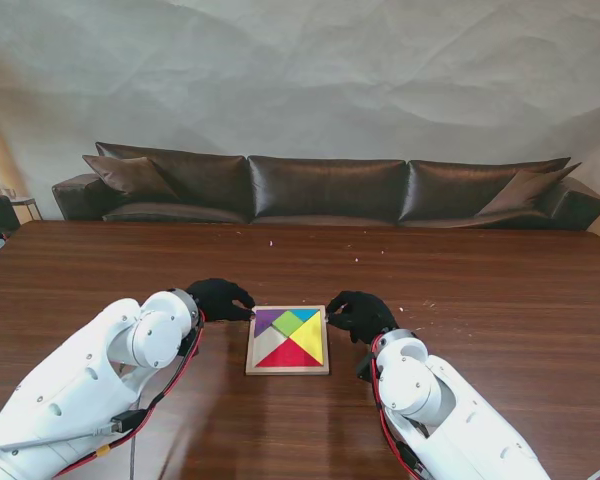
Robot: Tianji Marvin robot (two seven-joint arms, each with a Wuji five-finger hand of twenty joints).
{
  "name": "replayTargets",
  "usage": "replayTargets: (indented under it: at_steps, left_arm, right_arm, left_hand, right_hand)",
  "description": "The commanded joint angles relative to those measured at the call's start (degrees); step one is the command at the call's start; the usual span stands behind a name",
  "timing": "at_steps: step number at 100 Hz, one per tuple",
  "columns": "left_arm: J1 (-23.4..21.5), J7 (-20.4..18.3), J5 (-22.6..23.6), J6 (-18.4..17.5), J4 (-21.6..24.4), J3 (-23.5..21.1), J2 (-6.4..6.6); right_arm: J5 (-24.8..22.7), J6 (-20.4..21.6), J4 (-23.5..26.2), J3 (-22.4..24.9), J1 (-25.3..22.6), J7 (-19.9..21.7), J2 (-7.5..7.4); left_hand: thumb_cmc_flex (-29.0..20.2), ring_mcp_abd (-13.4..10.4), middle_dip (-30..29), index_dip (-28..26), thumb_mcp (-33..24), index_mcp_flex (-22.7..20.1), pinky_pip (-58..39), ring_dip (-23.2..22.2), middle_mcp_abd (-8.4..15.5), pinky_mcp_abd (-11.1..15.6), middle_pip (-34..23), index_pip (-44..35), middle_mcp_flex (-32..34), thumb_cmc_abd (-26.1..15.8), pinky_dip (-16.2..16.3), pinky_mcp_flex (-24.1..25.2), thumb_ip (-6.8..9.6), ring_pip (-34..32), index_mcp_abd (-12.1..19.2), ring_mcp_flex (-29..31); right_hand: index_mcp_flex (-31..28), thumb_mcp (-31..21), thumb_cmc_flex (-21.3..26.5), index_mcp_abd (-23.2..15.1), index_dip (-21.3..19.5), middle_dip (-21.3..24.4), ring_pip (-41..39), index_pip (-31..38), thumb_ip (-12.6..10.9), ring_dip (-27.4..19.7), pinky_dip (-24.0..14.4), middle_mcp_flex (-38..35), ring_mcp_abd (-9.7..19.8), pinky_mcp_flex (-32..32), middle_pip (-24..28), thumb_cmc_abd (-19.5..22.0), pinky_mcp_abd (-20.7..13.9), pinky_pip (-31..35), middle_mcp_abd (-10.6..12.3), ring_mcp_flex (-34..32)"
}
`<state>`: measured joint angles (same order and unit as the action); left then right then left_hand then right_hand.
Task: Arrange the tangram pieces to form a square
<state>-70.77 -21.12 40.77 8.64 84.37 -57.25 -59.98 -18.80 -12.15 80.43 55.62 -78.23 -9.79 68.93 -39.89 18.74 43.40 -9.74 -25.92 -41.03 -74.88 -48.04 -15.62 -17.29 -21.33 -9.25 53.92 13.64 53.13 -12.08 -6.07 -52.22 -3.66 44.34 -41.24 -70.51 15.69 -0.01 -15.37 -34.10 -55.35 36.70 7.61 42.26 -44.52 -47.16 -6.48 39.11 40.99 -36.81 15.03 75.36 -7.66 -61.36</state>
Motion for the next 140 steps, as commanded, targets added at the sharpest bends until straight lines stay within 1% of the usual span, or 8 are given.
replayTargets:
  at_steps: [1,35,52,71,85,106,115,140]
  left_arm:
    - [-0.15,-1.30,0.51,0.39,0.27,-0.83,0.62]
    - [-1.44,-3.11,3.40,0.10,0.69,-4.31,1.18]
    - [-0.41,-3.91,6.24,-0.95,-0.65,-4.60,1.51]
    - [1.62,-5.13,8.96,-1.41,-2.43,-3.65,1.85]
    - [2.56,-4.21,11.70,-1.47,-3.82,-2.57,1.86]
    - [4.22,-3.36,13.59,-1.88,-6.47,-0.57,1.97]
    - [4.99,-3.31,13.95,-2.17,-7.49,0.44,2.04]
    - [6.75,-4.65,13.73,-2.15,-9.16,3.01,2.30]
  right_arm:
    - [-0.26,0.32,0.06,-0.25,-0.12,0.70,0.24]
    - [-0.40,0.61,0.01,-0.45,-0.13,0.62,0.23]
    - [-0.44,0.65,0.04,-0.45,-0.15,0.61,0.22]
    - [-0.42,0.50,0.18,-0.32,-0.24,0.64,0.21]
    - [-0.39,0.41,0.28,-0.21,-0.30,0.59,0.22]
    - [-0.36,0.30,0.40,-0.09,-0.36,0.65,0.20]
    - [-0.29,0.22,0.47,-0.04,-0.40,0.67,0.20]
    - [-0.16,0.10,0.59,0.06,-0.47,0.87,0.16]
  left_hand:
    - [1.40,1.71,-1.27,-0.39,-0.96,-0.39,0.37,1.20,-1.27,-0.04,0.89,-0.17,-0.32,0.27,-0.89,1.52,1.62,1.87,-0.25,-1.51]
    - [1.29,1.75,-3.95,-0.64,-1.42,0.20,1.69,2.81,-0.95,0.05,3.25,0.18,-1.47,1.07,-2.99,3.18,1.60,6.12,-1.29,-3.44]
    - [2.11,1.15,-5.93,-1.74,-5.38,0.85,2.95,3.63,-0.54,0.90,4.73,0.09,-4.50,4.10,-4.48,4.71,1.09,9.53,-2.60,-6.77]
    - [3.15,0.52,-7.72,-2.95,-11.49,2.43,5.55,5.89,-0.46,2.06,6.55,0.51,-9.02,8.70,-5.17,7.61,0.25,14.99,-3.85,-11.78]
    - [3.97,0.26,-9.57,-4.26,-16.65,2.65,6.97,7.39,0.01,2.50,7.60,0.05,-10.50,12.96,-5.50,8.50,-0.30,17.79,-4.09,-13.42]
    - [4.74,-0.31,-11.73,-6.30,-21.54,4.99,8.86,8.94,0.63,2.79,8.71,-0.30,-12.26,18.03,-6.04,9.29,-0.83,20.63,-3.06,-14.66]
    - [5.27,-0.71,-12.14,-8.49,-22.43,6.21,10.84,9.48,1.19,3.29,9.04,-1.61,-13.78,19.05,-6.87,10.04,-1.05,21.95,-1.93,-15.95]
    - [6.76,-1.63,-12.74,-10.35,-22.92,12.18,13.56,9.91,1.73,4.20,9.77,-0.49,-18.13,20.52,-7.56,11.74,-1.22,23.50,-1.39,-18.50]
  right_hand:
    - [0.77,0.76,-0.38,0.32,0.14,0.99,-0.72,0.07,-1.62,-0.02,-1.56,1.62,-0.51,-7.56,0.41,1.80,0.51,1.30,-1.25,0.83]
    - [0.73,0.73,-0.39,0.30,0.14,1.00,-0.70,0.12,-1.60,-0.01,-1.56,1.61,-0.63,-7.62,0.43,1.78,0.60,1.24,-1.24,0.88]
    - [0.76,0.76,-0.38,0.34,0.14,1.00,-0.69,0.12,-1.60,-0.02,-1.57,1.66,-0.55,-7.62,0.45,1.83,0.60,1.24,-1.24,0.87]
    - [0.74,0.74,-0.40,0.30,0.14,1.00,-0.71,0.16,-1.59,-0.02,-1.57,1.62,-0.58,-7.62,0.47,1.83,0.60,1.24,-1.22,0.82]
    - [0.80,0.75,-0.37,0.27,0.15,1.02,-0.71,0.14,-1.59,-0.01,-1.57,1.61,-0.59,-7.62,0.45,1.78,0.60,1.24,-1.31,0.86]
    - [0.79,0.74,-0.39,0.30,0.17,1.02,-0.71,0.13,-1.58,-0.02,-1.57,1.63,-0.57,-7.62,0.44,1.78,0.60,1.24,-1.25,0.92]
    - [0.79,0.71,-0.37,0.28,0.17,1.02,-0.68,0.13,-1.58,-0.03,-1.57,1.60,-0.56,-7.62,0.45,1.80,0.60,1.24,-1.31,0.90]
    - [0.81,0.73,-0.36,0.24,0.18,1.02,-0.70,0.12,-1.58,-0.03,-1.57,1.62,-0.44,-7.66,0.45,1.73,0.59,1.22,-1.29,0.84]
